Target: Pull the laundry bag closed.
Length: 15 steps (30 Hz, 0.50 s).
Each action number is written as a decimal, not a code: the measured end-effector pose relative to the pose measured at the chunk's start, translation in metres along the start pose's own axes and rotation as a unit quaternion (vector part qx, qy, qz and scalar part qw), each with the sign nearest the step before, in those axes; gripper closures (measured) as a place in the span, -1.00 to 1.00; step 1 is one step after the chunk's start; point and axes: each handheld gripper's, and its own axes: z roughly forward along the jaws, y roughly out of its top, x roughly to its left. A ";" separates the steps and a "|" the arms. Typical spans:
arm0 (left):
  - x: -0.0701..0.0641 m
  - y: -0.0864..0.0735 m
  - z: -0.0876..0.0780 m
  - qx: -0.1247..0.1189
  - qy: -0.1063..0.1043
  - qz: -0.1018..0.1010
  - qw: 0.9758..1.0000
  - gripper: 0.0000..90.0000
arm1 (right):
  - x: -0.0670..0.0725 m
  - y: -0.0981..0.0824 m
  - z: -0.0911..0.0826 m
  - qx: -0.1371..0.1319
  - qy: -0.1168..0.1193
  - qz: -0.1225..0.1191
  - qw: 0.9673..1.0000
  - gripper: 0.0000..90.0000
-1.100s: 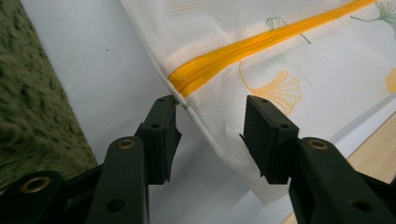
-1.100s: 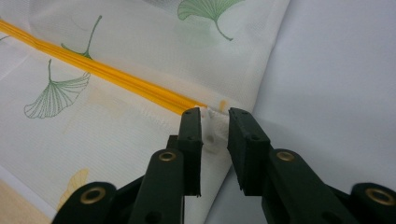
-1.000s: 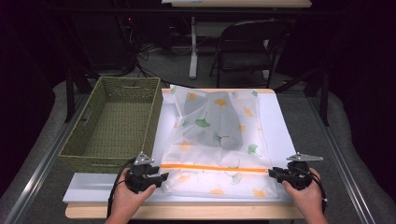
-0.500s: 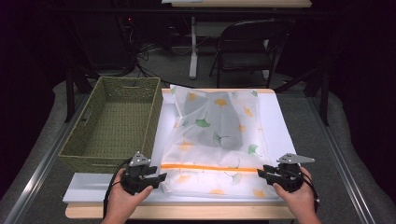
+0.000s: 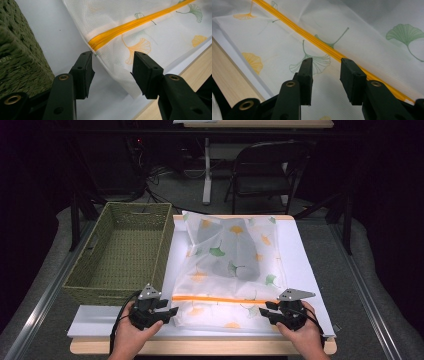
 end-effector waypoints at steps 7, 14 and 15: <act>0.001 -0.001 0.001 -0.001 0.001 -0.002 1.000 0.12 | 0.003 -0.002 0.004 -0.007 0.001 -0.005 1.000 0.35; 0.003 -0.002 0.002 -0.001 0.003 -0.007 1.000 0.12 | 0.003 -0.004 0.005 -0.014 -0.001 -0.014 1.000 0.33; 0.003 -0.002 0.002 -0.001 0.004 -0.007 1.000 0.12 | 0.002 -0.004 0.006 -0.013 0.001 -0.010 1.000 0.32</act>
